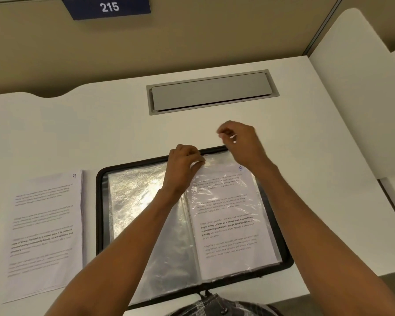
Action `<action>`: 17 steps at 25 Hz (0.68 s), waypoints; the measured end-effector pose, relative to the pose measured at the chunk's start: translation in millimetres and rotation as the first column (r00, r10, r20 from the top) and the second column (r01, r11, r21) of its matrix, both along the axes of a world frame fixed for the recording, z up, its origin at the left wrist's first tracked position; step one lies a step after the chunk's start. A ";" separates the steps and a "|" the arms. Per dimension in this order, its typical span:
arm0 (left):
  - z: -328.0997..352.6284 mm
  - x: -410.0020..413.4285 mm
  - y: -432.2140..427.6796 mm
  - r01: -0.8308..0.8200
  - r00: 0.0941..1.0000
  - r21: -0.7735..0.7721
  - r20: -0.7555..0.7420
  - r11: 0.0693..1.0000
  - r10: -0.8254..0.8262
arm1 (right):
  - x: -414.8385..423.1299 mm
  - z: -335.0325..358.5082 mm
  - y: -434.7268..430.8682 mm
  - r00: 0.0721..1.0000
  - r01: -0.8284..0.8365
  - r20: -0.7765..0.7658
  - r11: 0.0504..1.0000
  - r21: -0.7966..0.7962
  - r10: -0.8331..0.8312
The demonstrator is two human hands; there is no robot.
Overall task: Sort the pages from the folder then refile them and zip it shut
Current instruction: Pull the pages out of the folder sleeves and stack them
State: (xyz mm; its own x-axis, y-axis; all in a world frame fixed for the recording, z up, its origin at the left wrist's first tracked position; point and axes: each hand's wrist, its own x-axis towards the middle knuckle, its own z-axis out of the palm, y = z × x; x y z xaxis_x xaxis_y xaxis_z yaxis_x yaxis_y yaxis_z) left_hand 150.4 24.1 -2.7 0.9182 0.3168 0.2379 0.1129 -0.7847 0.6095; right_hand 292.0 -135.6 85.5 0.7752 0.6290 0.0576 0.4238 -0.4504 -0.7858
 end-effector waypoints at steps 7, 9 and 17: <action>-9.7 -17.0 -13.4 -0.038 0.996 0.004 0.080 0.999 0.038 | 4.5 -18.3 55.6 0.847 -0.469 -0.170 0.556 -0.686 0.504; -8.1 -19.2 -13.8 -0.053 0.994 -0.020 0.093 0.998 0.055 | 2.0 -23.6 55.7 0.840 -0.460 -0.163 0.521 -0.718 0.517; -12.8 -63.0 -81.9 -0.020 0.999 -0.079 -0.049 0.997 0.016 | 5.5 -25.0 46.0 0.830 -0.426 -0.098 0.510 -0.747 0.548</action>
State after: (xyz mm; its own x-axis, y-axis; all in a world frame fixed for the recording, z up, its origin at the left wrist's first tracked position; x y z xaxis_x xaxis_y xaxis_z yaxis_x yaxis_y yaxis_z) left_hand 87.3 -57.9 -15.5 0.9220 0.3492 0.1672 0.1570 -0.7319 0.6630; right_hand 297.5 -89.6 60.6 0.3552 0.7845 -0.5084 0.8262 -0.5179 -0.2219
